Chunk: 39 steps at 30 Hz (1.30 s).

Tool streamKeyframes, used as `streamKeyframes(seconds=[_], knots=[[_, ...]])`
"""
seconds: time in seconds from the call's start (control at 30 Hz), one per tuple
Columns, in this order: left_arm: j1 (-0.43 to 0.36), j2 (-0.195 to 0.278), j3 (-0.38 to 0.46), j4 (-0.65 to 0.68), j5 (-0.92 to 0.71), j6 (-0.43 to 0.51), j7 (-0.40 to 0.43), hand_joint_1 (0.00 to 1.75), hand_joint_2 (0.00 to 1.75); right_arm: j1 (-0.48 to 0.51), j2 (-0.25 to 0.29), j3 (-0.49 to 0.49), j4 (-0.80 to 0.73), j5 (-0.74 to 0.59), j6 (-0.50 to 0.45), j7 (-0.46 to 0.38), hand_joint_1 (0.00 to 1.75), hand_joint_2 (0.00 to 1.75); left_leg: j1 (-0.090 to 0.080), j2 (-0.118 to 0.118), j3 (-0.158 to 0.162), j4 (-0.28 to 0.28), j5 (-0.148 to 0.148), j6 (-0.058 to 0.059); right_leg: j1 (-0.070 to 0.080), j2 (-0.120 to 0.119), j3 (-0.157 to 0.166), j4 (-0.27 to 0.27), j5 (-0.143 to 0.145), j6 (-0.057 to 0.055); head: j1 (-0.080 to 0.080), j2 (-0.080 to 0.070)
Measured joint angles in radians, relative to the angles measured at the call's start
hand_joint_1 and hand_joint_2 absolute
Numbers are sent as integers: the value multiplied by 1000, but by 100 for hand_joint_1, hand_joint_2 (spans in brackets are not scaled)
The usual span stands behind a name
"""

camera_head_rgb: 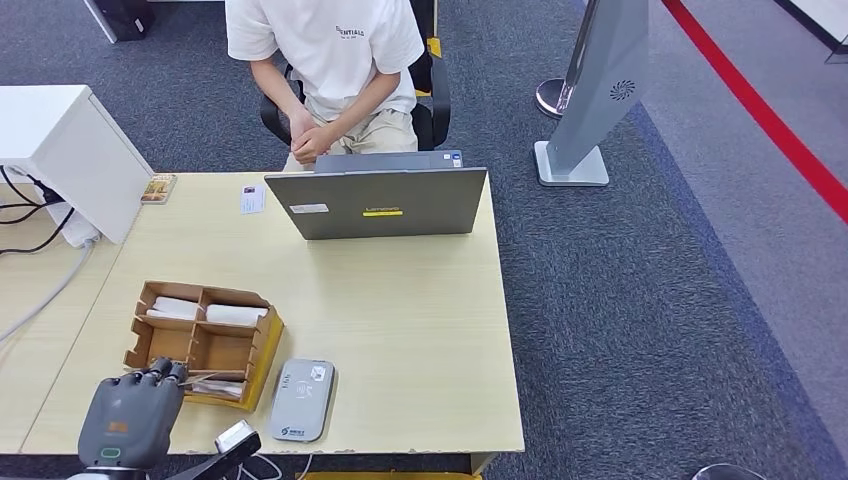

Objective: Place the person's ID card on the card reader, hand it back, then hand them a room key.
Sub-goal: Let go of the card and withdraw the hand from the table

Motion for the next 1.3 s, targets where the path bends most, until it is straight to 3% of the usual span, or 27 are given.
streamKeyframes(seconds=[0.43, 0.63, 0.8, 1.03, 1.3], knots=[[-75, 165, 0, -203, 32, -38, -43, 175, 175, 4, 0, -1, 0, -5, -6, 12, 0, 175, 0, 0, 0, 0, 0, 0, 0, 0, 0, 0, 0, 0, 0, 0], [-234, 158, 0, -210, 25, -67, -7, 175, 175, 3, 0, 3, 0, 37, 6, 17, 0, 175, 0, -2, 0, 0, 1, 0, 0, -3, 1, 0, 0, 0, 0, 0], [-422, 109, -1, -55, -16, -38, 29, 175, 175, -1, 0, 27, 0, 87, 20, 8, 0, 175, 0, -3, 0, 1, 3, 1, 0, -3, 1, 0, 1, 0, 0, 0], [-640, 65, -1, 264, -72, 124, 17, 175, 175, -4, -1, 68, 1, 136, 26, 25, 0, 175, 0, -2, 0, 1, 3, 1, 0, -3, 1, 0, 2, 0, 0, 0], [-780, 32, -1, 555, -76, 185, -2, 175, 175, -4, -4, 95, 2, 149, 31, 43, 0, 175, 0, -2, 0, 1, 3, 1, 0, -2, 0, 0, 2, 0, 0, 0]])
